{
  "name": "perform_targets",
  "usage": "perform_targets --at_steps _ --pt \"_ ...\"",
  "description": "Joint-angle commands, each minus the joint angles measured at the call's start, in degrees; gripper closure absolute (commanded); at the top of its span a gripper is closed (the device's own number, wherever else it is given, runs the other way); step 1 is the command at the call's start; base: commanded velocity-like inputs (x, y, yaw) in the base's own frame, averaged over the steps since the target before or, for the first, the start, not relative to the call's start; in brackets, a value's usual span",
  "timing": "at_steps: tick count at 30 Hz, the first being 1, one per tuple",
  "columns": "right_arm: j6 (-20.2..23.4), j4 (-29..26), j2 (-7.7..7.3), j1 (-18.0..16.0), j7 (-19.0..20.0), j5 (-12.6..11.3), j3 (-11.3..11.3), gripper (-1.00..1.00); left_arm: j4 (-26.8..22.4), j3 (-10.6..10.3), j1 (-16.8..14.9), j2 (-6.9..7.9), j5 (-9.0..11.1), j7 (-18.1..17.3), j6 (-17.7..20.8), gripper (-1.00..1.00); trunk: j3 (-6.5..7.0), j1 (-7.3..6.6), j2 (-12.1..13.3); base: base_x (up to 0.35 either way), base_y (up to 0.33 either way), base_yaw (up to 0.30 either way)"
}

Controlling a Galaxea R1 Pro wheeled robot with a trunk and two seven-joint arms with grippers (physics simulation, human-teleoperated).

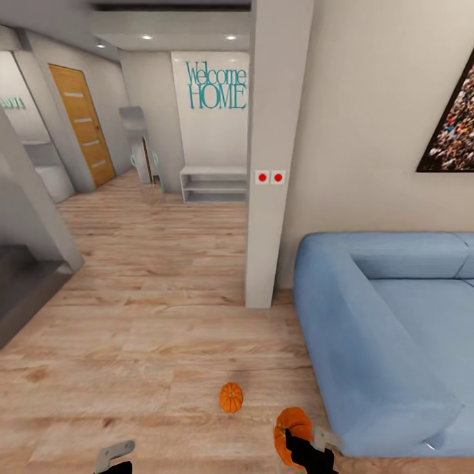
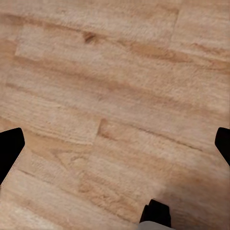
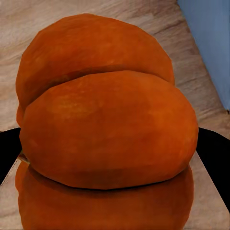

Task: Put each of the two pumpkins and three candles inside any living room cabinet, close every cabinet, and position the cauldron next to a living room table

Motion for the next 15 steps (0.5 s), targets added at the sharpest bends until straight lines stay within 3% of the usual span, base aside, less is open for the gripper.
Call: perform_targets --at_steps 1,7,15 --pt "-0.2 0.0 0.00 -0.1 -0.3 -0.2 0.5 1.00 0.0 -0.5 0.0 0.03 0.5 0.2 -0.1 -1.00 -0.06 0.04 0.0 0.294 0.168 0.000" --pt "-0.2 0.0 0.00 -0.1 -0.3 -0.2 0.5 1.00 0.0 -0.5 0.0 0.03 0.5 0.2 -0.1 -1.00 -0.11 0.04 0.0 0.284 0.181 -0.022" --pt "-0.2 0.0 0.00 -0.1 -0.3 -0.4 0.5 1.00 0.0 -0.5 0.0 0.03 0.5 0.2 -0.1 -1.00 -0.53 0.04 0.0 0.259 0.203 -0.179"
